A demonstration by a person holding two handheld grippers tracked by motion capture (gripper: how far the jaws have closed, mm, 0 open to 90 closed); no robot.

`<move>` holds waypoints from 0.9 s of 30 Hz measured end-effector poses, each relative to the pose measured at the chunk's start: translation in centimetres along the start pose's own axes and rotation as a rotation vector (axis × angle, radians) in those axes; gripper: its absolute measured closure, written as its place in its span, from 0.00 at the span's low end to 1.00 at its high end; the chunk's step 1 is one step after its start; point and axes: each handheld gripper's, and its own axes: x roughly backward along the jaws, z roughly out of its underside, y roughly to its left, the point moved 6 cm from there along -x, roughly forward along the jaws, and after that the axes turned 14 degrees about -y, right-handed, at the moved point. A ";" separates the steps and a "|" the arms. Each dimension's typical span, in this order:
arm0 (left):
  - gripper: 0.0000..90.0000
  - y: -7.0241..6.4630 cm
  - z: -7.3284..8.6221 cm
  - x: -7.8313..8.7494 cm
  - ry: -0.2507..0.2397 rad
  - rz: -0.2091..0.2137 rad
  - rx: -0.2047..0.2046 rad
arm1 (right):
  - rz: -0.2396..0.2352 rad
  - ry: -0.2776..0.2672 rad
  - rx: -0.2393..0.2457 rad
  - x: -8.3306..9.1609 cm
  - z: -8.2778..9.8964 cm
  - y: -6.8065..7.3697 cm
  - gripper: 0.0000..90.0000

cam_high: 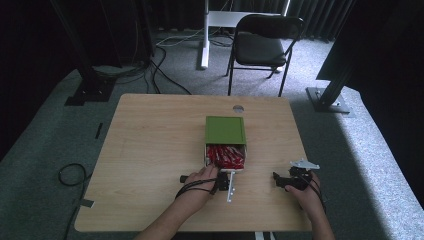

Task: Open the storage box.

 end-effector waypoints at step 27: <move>0.83 -2.8 -1.0 2.6 -0.015 0.028 -0.008 | 0.000 0.000 0.001 0.0 0.0 0.0 0.12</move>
